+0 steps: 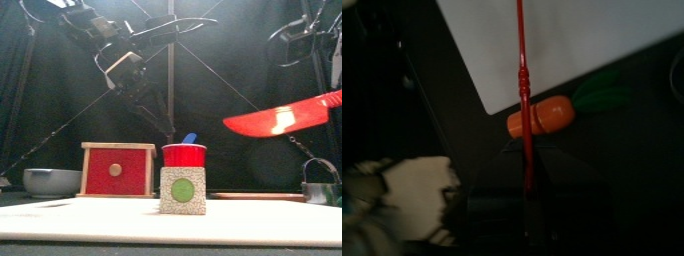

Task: Cut sushi roll

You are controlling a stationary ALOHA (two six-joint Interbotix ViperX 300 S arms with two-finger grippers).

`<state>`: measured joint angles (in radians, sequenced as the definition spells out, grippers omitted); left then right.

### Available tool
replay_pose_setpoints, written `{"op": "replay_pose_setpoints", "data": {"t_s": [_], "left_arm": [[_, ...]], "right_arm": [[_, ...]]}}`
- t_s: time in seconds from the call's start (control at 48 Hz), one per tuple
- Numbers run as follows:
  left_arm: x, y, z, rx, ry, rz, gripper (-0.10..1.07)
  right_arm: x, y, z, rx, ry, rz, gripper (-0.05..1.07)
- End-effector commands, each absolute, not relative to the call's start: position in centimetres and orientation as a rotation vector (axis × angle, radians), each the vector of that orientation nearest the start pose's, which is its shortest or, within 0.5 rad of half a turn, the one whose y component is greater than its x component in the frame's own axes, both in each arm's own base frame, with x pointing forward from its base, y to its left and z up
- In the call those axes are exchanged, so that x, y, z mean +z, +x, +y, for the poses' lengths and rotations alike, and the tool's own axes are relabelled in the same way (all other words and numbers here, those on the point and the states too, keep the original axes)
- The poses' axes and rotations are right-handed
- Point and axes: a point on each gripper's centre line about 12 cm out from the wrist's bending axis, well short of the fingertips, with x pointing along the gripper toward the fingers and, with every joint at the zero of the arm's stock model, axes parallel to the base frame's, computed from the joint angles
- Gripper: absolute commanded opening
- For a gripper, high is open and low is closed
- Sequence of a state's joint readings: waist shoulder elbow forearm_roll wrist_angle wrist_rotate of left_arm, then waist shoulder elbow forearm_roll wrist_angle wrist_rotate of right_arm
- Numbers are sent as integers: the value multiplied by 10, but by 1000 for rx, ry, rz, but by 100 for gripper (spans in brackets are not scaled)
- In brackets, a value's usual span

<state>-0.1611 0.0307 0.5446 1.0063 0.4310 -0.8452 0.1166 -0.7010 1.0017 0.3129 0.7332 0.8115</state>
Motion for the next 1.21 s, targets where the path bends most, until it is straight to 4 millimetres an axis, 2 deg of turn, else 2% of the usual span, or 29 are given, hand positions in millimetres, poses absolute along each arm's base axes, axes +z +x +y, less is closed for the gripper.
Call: {"op": "replay_pose_setpoints", "data": {"t_s": [0.0,0.104,0.25,0.333,0.458,0.604,0.771,0.854,1.0,1.083,1.188], "left_arm": [[205,398,-26,141,298,738,74],[216,390,-29,131,255,710,74],[229,378,-38,58,187,644,74],[229,371,-44,-2,152,608,74],[228,360,-52,-97,85,553,74],[231,349,-47,-137,-32,486,74],[229,338,-43,-153,-90,455,74],[228,334,-42,-154,-88,455,74],[229,330,-41,-152,-88,453,74],[230,326,-40,-153,-85,445,74],[232,320,-37,-145,-92,438,74]], "right_arm": [[207,198,45,-345,1121,1042,31],[197,199,44,-448,1275,988,32],[187,201,48,-455,1322,926,34],[181,203,51,-451,1332,913,39],[172,207,58,-455,1345,927,54],[166,220,68,-451,1333,951,74],[171,241,80,-422,1322,951,86],[172,250,83,-416,1292,957,88],[176,253,79,-389,1201,941,88],[183,254,75,-347,1100,903,88],[201,258,62,-278,896,804,88]]}}
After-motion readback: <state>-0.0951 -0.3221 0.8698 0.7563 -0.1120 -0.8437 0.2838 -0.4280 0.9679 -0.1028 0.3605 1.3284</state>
